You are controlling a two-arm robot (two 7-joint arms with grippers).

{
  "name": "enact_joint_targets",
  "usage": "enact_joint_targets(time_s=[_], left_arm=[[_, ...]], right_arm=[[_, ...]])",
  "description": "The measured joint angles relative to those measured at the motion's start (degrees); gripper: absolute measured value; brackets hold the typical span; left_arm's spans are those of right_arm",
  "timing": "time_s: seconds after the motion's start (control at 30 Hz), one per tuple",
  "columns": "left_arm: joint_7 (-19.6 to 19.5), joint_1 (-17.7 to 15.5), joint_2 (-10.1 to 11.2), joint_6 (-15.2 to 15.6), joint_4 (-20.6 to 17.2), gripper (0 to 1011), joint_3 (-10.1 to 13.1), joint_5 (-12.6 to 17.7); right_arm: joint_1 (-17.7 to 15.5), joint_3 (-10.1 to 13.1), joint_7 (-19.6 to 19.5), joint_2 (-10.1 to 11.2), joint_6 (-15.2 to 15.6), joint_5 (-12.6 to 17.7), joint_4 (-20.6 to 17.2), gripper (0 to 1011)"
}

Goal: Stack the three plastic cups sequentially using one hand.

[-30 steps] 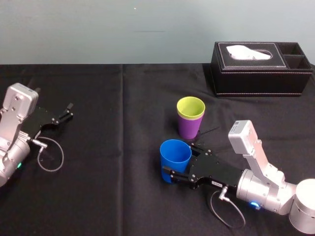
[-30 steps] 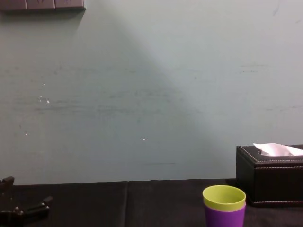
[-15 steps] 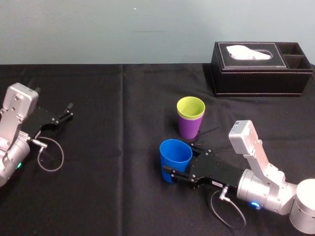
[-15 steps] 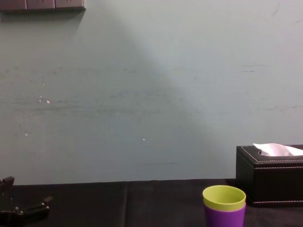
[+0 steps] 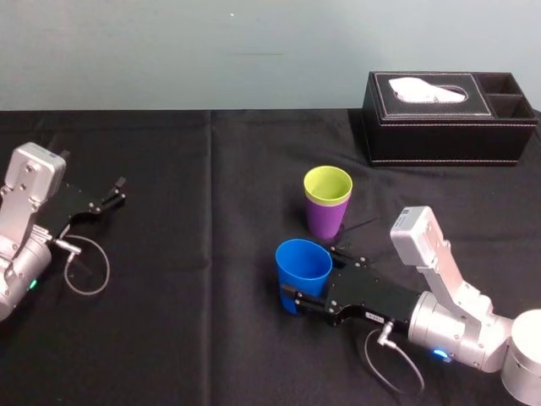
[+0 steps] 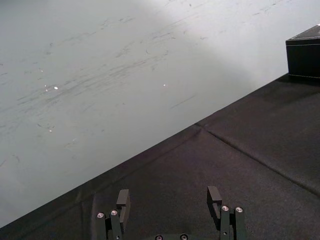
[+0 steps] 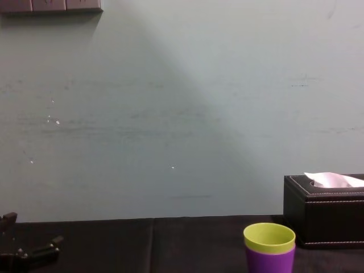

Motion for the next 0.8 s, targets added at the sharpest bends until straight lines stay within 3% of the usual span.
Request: enact_joint_targets(time_s=[0.13, 0.23, 0.27, 0.47, 0.6, 0.8], left_arm=[[0.0, 0.0, 0.0, 0.0, 0.0, 1011, 0.0, 0.0], [0.0, 0.0, 0.0, 0.0, 0.0, 1011, 0.0, 0.0], [0.0, 0.0, 0.0, 0.0, 0.0, 1011, 0.0, 0.0], [0.0, 0.0, 0.0, 0.0, 0.0, 1011, 0.0, 0.0], [0.0, 0.0, 0.0, 0.0, 0.0, 1011, 0.0, 0.0], [0.0, 0.0, 0.0, 0.0, 0.0, 1011, 0.0, 0.0]], right_arm=[[-1.9, 1.3, -2.1, 1.1, 3.0, 0.3, -4.3, 726], [-3.8, 3.4, -4.0, 2.7, 7.1, 1.6, -9.5, 726], [-3.8, 3.4, -4.0, 2.7, 7.1, 1.6, -9.5, 726], [-6.4, 7.5, -6.7, 5.7, 11.9, 3.2, -17.2, 726], [-6.7, 9.6, -8.0, 6.7, 13.5, 3.6, -19.2, 726], [-5.3, 11.6, -9.3, 6.7, 14.9, 3.9, -19.4, 726]])
